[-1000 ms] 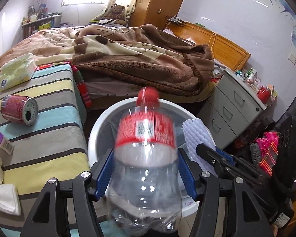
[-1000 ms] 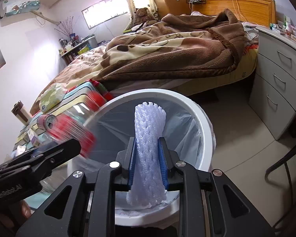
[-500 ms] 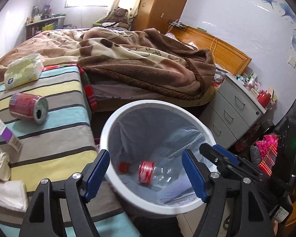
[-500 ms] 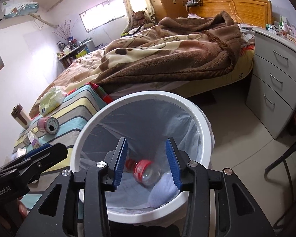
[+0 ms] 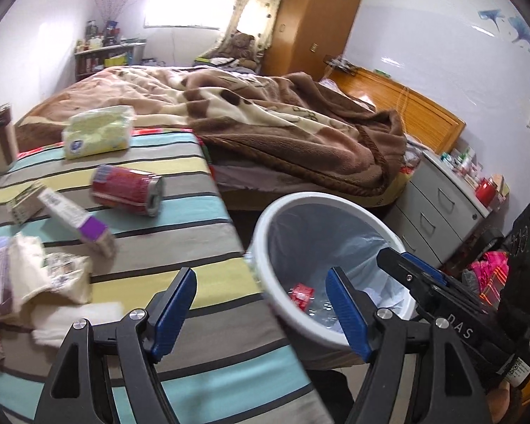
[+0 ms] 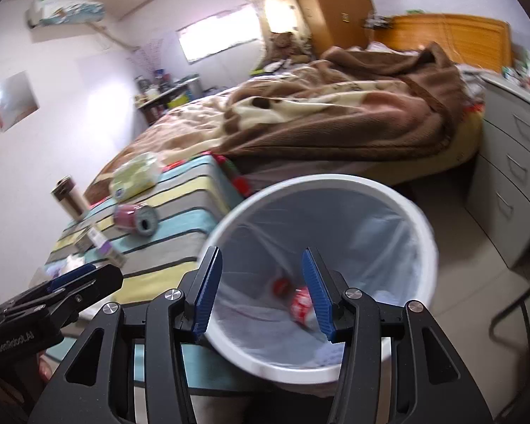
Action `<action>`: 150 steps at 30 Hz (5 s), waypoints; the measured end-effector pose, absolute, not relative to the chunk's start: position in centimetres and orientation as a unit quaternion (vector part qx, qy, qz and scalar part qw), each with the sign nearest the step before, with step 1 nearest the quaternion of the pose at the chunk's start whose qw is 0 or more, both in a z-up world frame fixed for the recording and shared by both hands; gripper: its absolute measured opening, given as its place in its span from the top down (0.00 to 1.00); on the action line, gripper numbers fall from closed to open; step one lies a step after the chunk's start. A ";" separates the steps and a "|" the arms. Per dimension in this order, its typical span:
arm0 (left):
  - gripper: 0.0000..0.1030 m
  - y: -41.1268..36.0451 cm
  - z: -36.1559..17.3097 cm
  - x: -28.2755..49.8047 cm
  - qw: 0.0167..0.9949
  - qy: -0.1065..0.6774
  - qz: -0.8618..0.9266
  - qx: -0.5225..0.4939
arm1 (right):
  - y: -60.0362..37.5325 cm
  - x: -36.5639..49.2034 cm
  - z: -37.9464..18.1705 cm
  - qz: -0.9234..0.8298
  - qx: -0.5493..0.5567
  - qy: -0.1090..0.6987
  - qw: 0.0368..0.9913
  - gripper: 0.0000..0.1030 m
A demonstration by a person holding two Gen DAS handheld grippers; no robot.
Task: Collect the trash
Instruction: 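Move both tools back over the remaining trash on the bed, then grasp the red strawberry milk carton with the left tool while the right tool grasps the white tissue, then carry the milk carton and tissue over the white trash bin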
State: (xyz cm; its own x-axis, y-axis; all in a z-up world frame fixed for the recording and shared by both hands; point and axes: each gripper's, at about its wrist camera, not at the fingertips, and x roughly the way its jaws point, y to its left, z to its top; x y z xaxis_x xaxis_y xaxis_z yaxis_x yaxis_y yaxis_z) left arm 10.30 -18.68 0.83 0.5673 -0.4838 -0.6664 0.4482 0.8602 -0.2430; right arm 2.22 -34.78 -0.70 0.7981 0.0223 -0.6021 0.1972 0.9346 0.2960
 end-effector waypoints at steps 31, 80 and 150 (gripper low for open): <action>0.25 4.8 -2.0 10.5 0.921 0.375 -0.027 -0.103 | -19.2 7.5 -0.8 0.139 0.094 0.349 0.922 0.43; 0.44 10.2 -6.7 14.3 0.899 0.429 0.007 -0.086 | -9.1 11.8 -2.9 0.177 -0.040 0.378 0.908 0.58; 0.45 -17.5 2.5 10.3 0.906 0.344 -0.245 0.033 | -32.4 3.0 1.3 0.015 0.156 0.280 0.947 0.65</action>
State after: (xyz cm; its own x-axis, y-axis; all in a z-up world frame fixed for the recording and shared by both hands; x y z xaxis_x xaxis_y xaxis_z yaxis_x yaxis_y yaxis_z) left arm 10.31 -17.46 2.55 0.6425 -0.4215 -0.6399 0.4676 0.8773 -0.1084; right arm 2.99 -32.43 1.29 0.8424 0.1156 -0.5263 0.0596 0.9507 0.3043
